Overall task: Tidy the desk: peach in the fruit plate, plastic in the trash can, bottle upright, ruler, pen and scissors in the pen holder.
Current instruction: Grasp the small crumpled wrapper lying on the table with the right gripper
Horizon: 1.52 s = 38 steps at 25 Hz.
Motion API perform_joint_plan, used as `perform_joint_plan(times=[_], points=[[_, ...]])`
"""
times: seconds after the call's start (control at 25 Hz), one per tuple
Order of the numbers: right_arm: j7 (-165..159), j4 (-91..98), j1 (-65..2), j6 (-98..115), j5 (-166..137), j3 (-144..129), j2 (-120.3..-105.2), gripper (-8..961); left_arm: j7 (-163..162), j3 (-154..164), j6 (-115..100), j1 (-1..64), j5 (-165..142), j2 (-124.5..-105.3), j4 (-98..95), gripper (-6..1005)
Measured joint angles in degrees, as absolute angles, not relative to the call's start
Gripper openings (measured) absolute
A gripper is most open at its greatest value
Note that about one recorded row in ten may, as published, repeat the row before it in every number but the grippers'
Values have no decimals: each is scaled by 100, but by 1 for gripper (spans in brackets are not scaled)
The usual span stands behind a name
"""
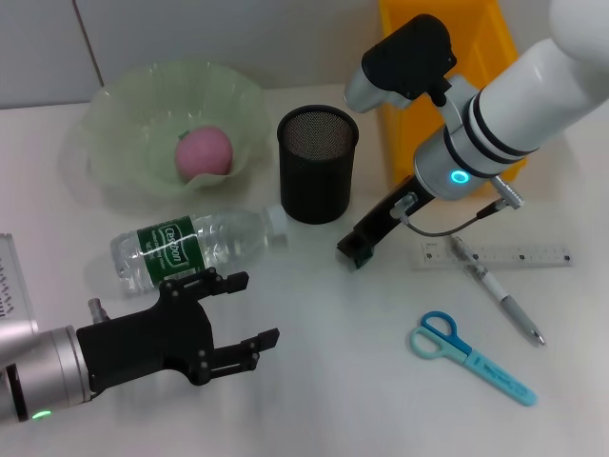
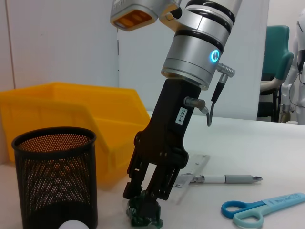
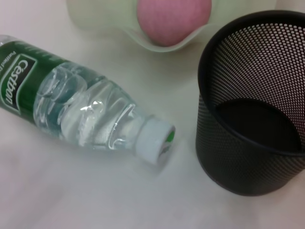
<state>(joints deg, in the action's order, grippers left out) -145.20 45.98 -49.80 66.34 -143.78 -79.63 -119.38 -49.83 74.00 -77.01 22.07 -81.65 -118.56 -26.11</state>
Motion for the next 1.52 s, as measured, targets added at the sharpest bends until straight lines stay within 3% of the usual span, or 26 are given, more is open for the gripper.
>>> perform_joint_plan(times=[0.32, 1.04, 1.36, 1.52], points=[[-14526, 4681, -4897, 6703, -14378, -7907, -11935, 470, -4983, 7400, -7688, 2192, -8165, -11857, -2611, 785], [-14603, 5124, -4678, 6913, -14399, -7892, -11932, 305, -4983, 7400, -7673, 2171, -8165, -11847, -2611, 785], [-14607, 5166, -4632, 6806, -14405, -7933, -11935, 327, -4983, 7400, -7672, 2191, -8165, -11847, -2610, 785], [-14608, 5124, -4657, 6681, -14406, -7949, -11935, 463, -4983, 7400, -7672, 2195, -8165, -11847, -2610, 785]])
